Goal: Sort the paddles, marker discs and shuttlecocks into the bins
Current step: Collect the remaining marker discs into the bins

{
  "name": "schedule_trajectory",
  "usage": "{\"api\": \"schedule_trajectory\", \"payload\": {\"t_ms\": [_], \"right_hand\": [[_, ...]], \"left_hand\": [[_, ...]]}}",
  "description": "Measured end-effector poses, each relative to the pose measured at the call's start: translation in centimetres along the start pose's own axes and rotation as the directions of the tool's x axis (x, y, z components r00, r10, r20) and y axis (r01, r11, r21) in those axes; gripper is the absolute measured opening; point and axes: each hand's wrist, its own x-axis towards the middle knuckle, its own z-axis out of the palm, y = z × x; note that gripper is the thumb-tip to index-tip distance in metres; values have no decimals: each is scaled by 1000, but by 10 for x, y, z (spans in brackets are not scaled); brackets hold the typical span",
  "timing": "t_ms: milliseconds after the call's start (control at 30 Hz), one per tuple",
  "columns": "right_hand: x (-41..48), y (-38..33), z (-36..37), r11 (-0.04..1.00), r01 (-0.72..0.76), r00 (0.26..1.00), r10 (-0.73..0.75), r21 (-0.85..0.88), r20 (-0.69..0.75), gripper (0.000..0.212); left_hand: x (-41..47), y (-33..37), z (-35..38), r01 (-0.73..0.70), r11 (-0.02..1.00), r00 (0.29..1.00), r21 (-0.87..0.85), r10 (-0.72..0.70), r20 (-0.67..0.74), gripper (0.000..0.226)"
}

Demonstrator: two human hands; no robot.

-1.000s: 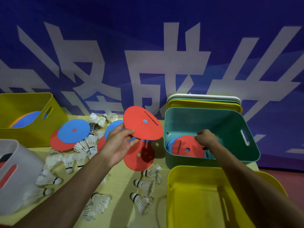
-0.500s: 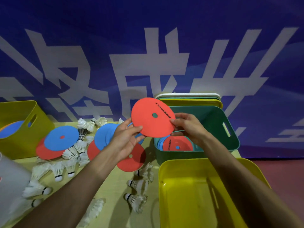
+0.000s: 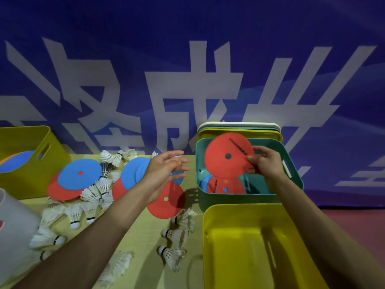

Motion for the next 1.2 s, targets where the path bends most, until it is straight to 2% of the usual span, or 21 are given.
{"api": "schedule_trajectory", "payload": {"t_ms": [133, 267, 367, 433, 533, 733, 900, 1100, 1200], "right_hand": [[13, 19, 4, 984, -65, 997, 56, -164, -60, 30], [21, 35, 15, 948, -106, 994, 111, -300, 1, 36], [25, 50, 22, 854, -165, 975, 215, -493, 47, 42], [26, 56, 23, 766, -126, 977, 204, -631, 53, 44], [22, 50, 24, 704, -51, 987, 145, -708, 73, 35], [11, 27, 36, 698, 116, 993, -76, -706, 88, 25], [-6, 0, 68, 685, 301, 952, -260, -664, 163, 24], [-30, -30, 124, 671, 440, 892, -404, -596, 203, 23], [-39, -34, 157, 663, 474, 878, -410, -579, 249, 22]], "left_hand": [[-2, -1, -15, 5, 1000, 999, 2, -5, -45, 22], [-5, -5, -28, 24, 999, 997, 34, -22, -72, 22], [-7, -6, -32, 29, 998, 998, 52, -25, -62, 22], [-7, -7, -35, 32, 998, 998, 53, -29, -56, 21], [-7, -8, -39, 40, 998, 998, 47, -37, -52, 20], [-6, -13, -42, 51, 998, 998, 39, -49, -47, 20], [-3, -16, -55, 32, 998, 998, 52, -30, -53, 18], [7, -22, -95, 31, 993, 996, 118, -20, -87, 19], [13, -26, -118, 55, 989, 993, 134, -40, -113, 19]]}}
